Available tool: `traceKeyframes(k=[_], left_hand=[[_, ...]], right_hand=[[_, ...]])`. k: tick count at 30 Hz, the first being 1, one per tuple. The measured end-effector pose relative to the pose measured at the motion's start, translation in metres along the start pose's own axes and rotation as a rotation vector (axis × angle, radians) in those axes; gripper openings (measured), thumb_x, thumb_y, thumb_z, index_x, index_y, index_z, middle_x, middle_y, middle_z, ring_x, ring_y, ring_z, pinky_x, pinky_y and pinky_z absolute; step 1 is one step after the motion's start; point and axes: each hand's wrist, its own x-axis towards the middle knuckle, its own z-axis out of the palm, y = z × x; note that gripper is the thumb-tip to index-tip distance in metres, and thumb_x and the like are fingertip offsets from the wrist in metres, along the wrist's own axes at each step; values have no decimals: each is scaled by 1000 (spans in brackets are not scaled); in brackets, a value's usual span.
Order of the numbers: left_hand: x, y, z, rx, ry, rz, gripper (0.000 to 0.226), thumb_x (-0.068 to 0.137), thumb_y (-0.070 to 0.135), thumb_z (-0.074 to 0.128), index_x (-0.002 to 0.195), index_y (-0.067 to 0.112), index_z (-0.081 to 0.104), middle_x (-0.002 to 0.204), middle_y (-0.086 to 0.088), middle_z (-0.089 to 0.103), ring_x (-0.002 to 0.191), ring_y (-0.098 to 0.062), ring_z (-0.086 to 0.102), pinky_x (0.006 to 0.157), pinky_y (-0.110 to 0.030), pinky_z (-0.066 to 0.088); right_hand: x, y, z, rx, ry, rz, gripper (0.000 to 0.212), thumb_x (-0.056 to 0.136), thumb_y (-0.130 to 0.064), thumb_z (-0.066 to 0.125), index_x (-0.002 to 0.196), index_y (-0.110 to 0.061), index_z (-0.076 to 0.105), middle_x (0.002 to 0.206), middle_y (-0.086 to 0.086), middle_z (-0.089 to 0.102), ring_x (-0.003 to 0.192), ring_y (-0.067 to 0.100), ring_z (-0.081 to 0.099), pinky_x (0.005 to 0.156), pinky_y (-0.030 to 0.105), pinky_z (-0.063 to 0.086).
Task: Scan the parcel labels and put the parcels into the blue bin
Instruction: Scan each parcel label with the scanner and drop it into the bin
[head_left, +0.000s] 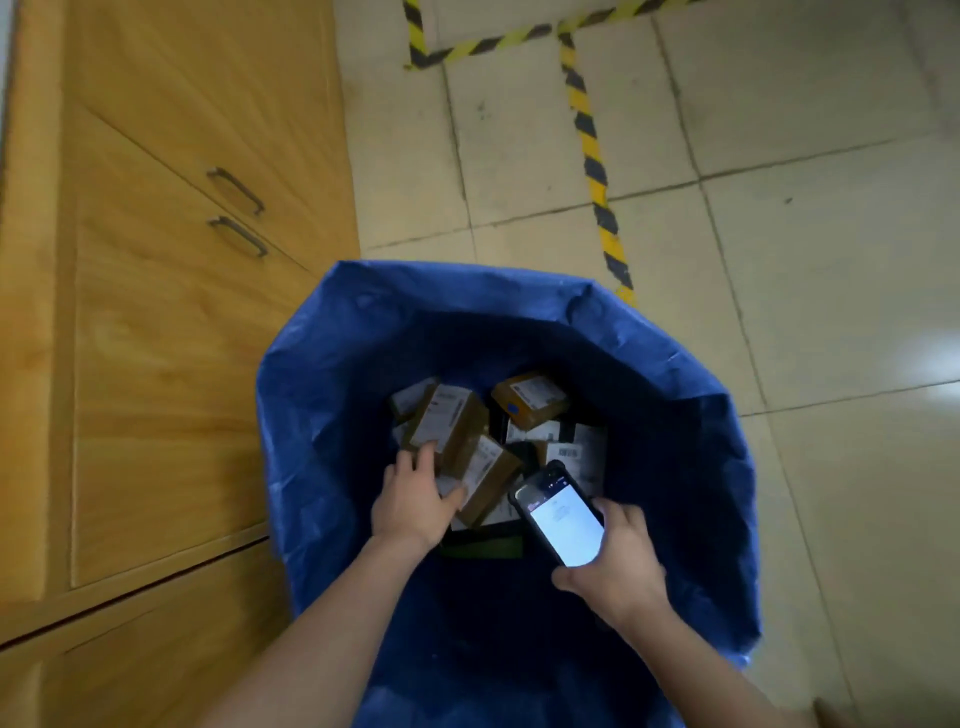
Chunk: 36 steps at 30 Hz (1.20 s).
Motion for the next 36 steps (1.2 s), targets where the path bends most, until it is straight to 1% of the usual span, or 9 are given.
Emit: traceKeyframes(k=[4, 8, 11, 14, 19, 22, 27, 30, 36], left_hand=[[-50, 26, -34, -8, 52, 67, 61, 93, 48, 52, 146, 26, 30, 137, -4, 42, 122, -24, 42, 90, -40, 48], [-109, 59, -58, 11, 102, 179, 57, 94, 44, 53, 145, 26, 33, 136, 0, 44, 124, -22, 43, 93, -38, 47], [-155, 91, -69, 53, 129, 283, 52, 95, 44, 52, 142, 28, 35, 132, 3, 46, 120, -18, 46, 87, -35, 49], [-201, 131, -74, 97, 159, 381, 51, 95, 45, 50, 141, 29, 35, 128, 5, 47, 116, -17, 49, 80, -32, 48], [-274, 226, -71, 77, 212, 586, 50, 95, 41, 53, 141, 27, 38, 127, 4, 50, 116, -16, 51, 87, -30, 48], [-319, 298, -55, 63, 242, 706, 50, 95, 40, 53, 140, 24, 41, 127, 5, 53, 115, -14, 53, 85, -28, 46], [-390, 421, -7, 130, 160, 941, 52, 94, 34, 56, 143, 25, 39, 125, 5, 53, 114, -10, 52, 95, -26, 45], [-433, 489, 22, 148, 102, 1107, 49, 95, 35, 54, 141, 31, 39, 121, 10, 54, 108, -2, 52, 88, -18, 43], [-489, 608, 81, 192, -83, 1339, 46, 95, 30, 57, 138, 25, 42, 117, 6, 50, 103, -2, 46, 86, -16, 36]], right_hand=[[-56, -1, -31, 66, 56, -62, 90, 54, -35, 79, 133, -27, 38, 113, -14, 29, 109, 11, 48, 89, 39, 46], [-110, 12, -70, 115, 122, -118, 98, 54, -38, 78, 140, -27, 32, 129, -11, 34, 118, 11, 44, 97, 35, 45], [-149, 37, -107, 164, 202, -134, 95, 54, -36, 77, 138, -27, 34, 128, -9, 37, 117, 13, 46, 95, 34, 46], [-189, 75, -147, 244, 296, -131, 86, 53, -32, 76, 131, -25, 41, 119, -8, 40, 105, 14, 52, 83, 31, 49], [-255, 166, -220, 315, 444, -105, 85, 48, -35, 70, 127, -29, 42, 105, -14, 35, 92, 10, 47, 72, 28, 45], [-292, 230, -262, 346, 543, -63, 85, 47, -34, 71, 126, -31, 42, 102, -15, 34, 91, 9, 47, 67, 25, 42], [-360, 333, -321, 402, 702, 46, 87, 46, -36, 69, 129, -34, 41, 103, -14, 35, 94, 9, 48, 79, 28, 46], [-397, 390, -346, 487, 813, 117, 85, 47, -35, 70, 128, -35, 41, 106, -15, 35, 95, 7, 50, 84, 31, 48], [-449, 478, -376, 618, 978, 306, 81, 50, -32, 72, 125, -34, 40, 110, -16, 36, 96, 4, 50, 86, 32, 47]])
